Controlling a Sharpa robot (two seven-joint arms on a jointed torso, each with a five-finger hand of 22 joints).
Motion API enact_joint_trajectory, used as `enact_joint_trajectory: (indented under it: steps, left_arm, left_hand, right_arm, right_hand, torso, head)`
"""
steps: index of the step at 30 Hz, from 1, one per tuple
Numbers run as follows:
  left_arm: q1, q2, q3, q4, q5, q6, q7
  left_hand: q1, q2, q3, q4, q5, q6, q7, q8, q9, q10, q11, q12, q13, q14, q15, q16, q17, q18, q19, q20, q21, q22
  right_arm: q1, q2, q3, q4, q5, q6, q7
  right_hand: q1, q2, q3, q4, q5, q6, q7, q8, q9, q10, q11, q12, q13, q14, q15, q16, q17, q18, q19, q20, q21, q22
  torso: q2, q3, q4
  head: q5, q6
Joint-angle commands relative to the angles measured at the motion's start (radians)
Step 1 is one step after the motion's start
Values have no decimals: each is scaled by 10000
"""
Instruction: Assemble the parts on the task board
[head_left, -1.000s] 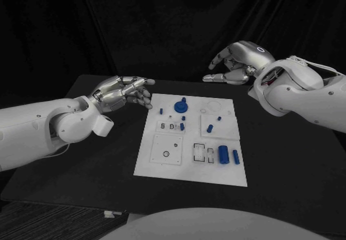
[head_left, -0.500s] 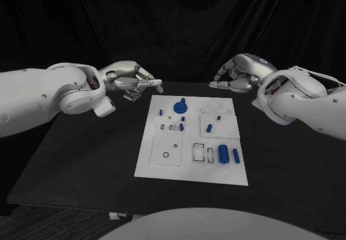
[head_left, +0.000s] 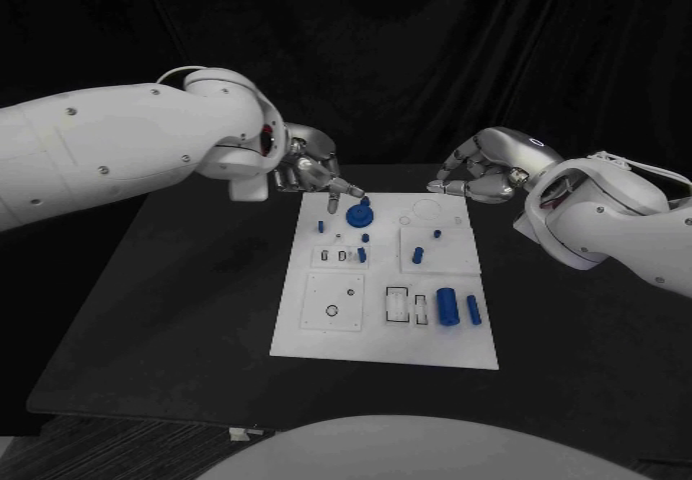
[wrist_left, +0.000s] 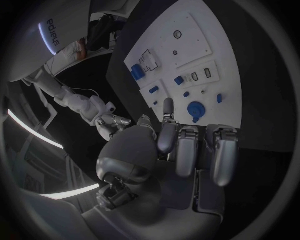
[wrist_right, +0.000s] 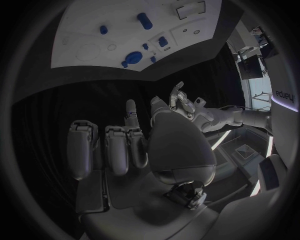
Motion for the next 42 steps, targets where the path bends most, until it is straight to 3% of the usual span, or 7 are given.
enact_joint_trajectory:
  steps: [1, 3, 8, 17, 21, 25, 42]
  left_arm:
    - [35, 514, 12, -354, -474, 1208, -1571]
    - [26, 966, 12, -702, -342, 1442, -1922]
    - [-143, 1838, 11, -1513, 219, 1781, -2851]
    - [-471, 2814, 11, -2314, 515, 1717, -3693]
    - [-624, 2901, 11, -2432, 539, 1767, -3930]
    - [-749, 2891, 11, -2512, 548, 1769, -3974]
    - [-1027, 2713, 11, -2521, 554, 1702, -3904]
  left_hand:
    - [-52, -105, -129, -44, 564, 197, -146, 38, 351, 2203, -415, 1605, 3686, 1035, -221, 134, 2661, -322, 883, -165, 161, 2568]
    - [-47, -159, 8, -34, 866, 363, -217, -13, 521, 2203, -472, 1605, 3686, 1035, -280, 134, 2661, -342, 956, -225, 185, 2642]
    - [-43, -212, 227, -55, 854, 493, -265, -200, 656, 2203, -546, 1605, 3686, 1035, -362, 134, 2661, -351, 989, -300, 197, 2676]
    - [-46, -429, 658, -187, 631, 600, -202, -1084, 529, 2203, -540, 1605, 3686, 1035, -392, 134, 2661, -344, 968, -356, 184, 2649]
    - [-157, -580, 1005, -238, 668, 784, -99, -1990, 101, 2203, -445, 1605, 3686, 1035, -324, 134, 2661, -341, 961, -294, 178, 2639]
    - [-215, -649, 1198, -275, 649, 1016, -97, -2331, -82, 2203, -443, 1605, 3686, 1035, -321, 134, 2661, -326, 917, -281, 154, 2588]
    - [-335, -802, 1557, -370, 631, 1657, -237, -2577, -121, 2203, -557, 1605, 3686, 1035, -413, 134, 2661, -262, 731, -351, 46, 2367]
  right_arm:
    - [-26, -56, 9, 50, 75, 163, -281]
    - [-29, -88, 10, 71, 76, 197, -298]
    - [-32, -135, 10, 111, 78, 282, -345]
    - [-34, -138, 10, 101, 78, 382, -444]
    - [-34, -136, 10, 114, 78, 364, -459]
    - [-34, -146, 10, 118, 78, 325, -459]
    - [-32, -171, 11, 159, 78, 309, -493]
  right_hand:
    - [182, 70, 151, -53, 268, 43, 94, 150, 137, 1075, 75, 166, 2760, 1067, 36, 200, 2766, -158, 640, 79, 84, 2363]
    - [194, 71, 147, -53, 286, 46, 97, 153, 140, 1075, 81, 166, 2760, 1067, 41, 200, 2766, -156, 636, 82, 77, 2360]
    - [206, 70, 144, -54, 301, 46, 101, 154, 142, 1075, 85, 166, 2760, 1067, 45, 200, 2766, -154, 632, 85, 69, 2357]
    - [217, 68, 135, -51, 326, 37, 108, 151, 144, 1075, 93, 166, 2760, 1067, 51, 200, 2766, -142, 610, 90, 26, 2342]
    - [217, 68, 135, -51, 326, 37, 108, 151, 144, 1075, 93, 166, 2760, 1067, 51, 200, 2766, -142, 610, 90, 26, 2342]
    - [219, 66, 132, -50, 332, 35, 111, 151, 144, 1075, 95, 166, 2760, 1067, 53, 200, 2766, -140, 606, 92, 18, 2339]
    - [210, 68, 118, -35, 343, 36, 117, 153, 147, 1075, 102, 166, 2760, 1067, 58, 200, 2766, -145, 614, 96, 34, 2345]
  torso:
    - [-31, 206, -192]
    - [-25, 242, -260]
    - [-29, 296, -416]
    - [-7, 240, -423]
    - [-7, 240, -403]
    - [-8, 256, -402]
    - [82, 219, -442]
  head:
    - [108, 1]
    - [203, 1]
    - [412, 1]
    - [383, 1]
    - [365, 1]
    - [362, 1]
    - [354, 1]
